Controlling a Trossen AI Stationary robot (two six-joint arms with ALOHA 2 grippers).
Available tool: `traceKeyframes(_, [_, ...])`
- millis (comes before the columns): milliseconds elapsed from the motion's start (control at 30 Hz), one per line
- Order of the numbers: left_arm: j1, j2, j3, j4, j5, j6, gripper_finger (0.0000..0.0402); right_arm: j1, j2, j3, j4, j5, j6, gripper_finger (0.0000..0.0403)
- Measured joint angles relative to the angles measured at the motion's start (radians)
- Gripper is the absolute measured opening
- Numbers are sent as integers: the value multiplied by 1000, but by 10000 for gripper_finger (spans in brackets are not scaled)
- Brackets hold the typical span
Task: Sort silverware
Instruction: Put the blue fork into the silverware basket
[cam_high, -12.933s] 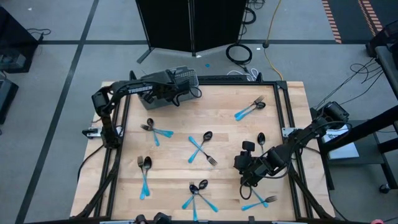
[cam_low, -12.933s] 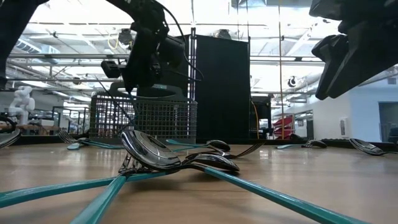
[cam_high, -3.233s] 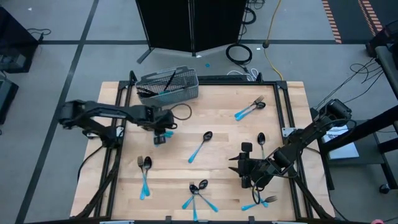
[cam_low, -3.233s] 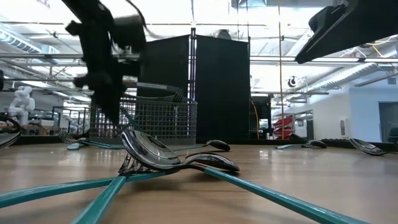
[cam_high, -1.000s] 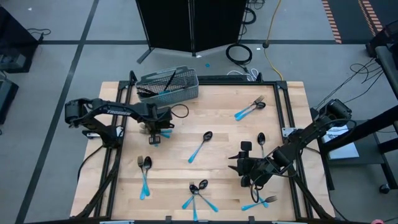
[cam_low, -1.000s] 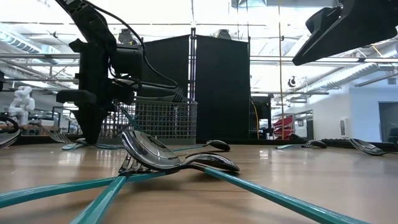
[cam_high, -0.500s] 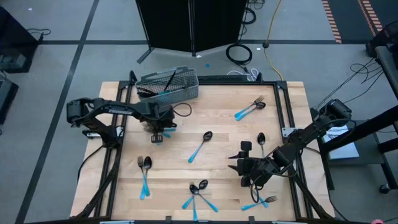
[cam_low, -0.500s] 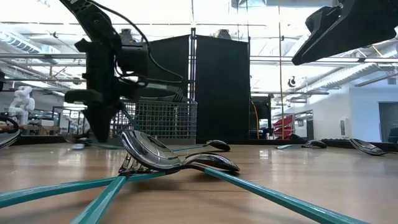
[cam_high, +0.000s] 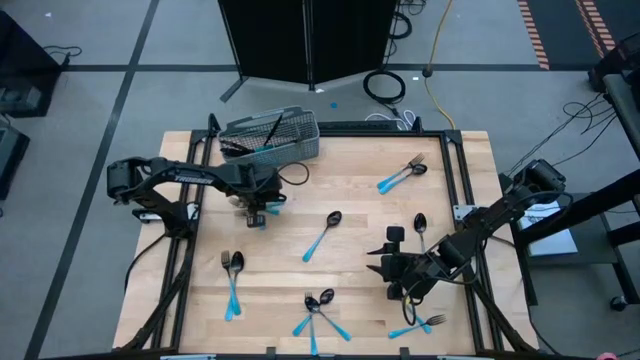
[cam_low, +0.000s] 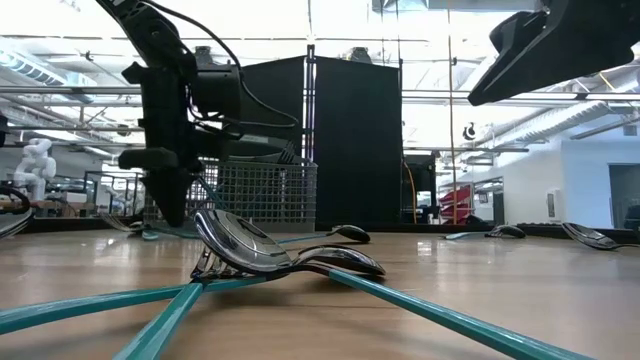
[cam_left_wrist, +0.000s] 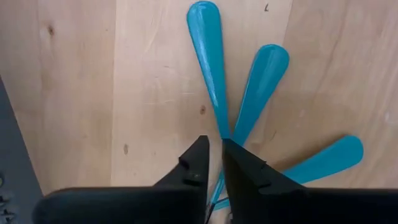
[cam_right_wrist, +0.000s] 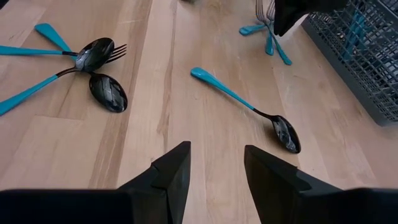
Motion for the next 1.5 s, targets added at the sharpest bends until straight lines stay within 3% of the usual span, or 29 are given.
traceKeyframes(167, [0, 0, 1, -1, 0, -7, 82, 0, 0, 0, 0, -1, 0, 144])
traceKeyframes(433, [-3, -1, 1, -71, 81, -210, 105, -3, 0, 0, 0, -1, 1, 144])
traceKeyframes(900, [-11, 1, 1, -50, 68, -308, 105, -21, 0, 0, 1, -1, 3, 144])
traceKeyframes(1300, [-12, 105, 8, -40, 66, -315, 104, -20, 0, 0, -3, -2, 3, 144])
traceKeyframes(1500, [-12, 99, 4, -27, 63, -288, 56, -20, 0, 0, -3, -1, 3, 144])
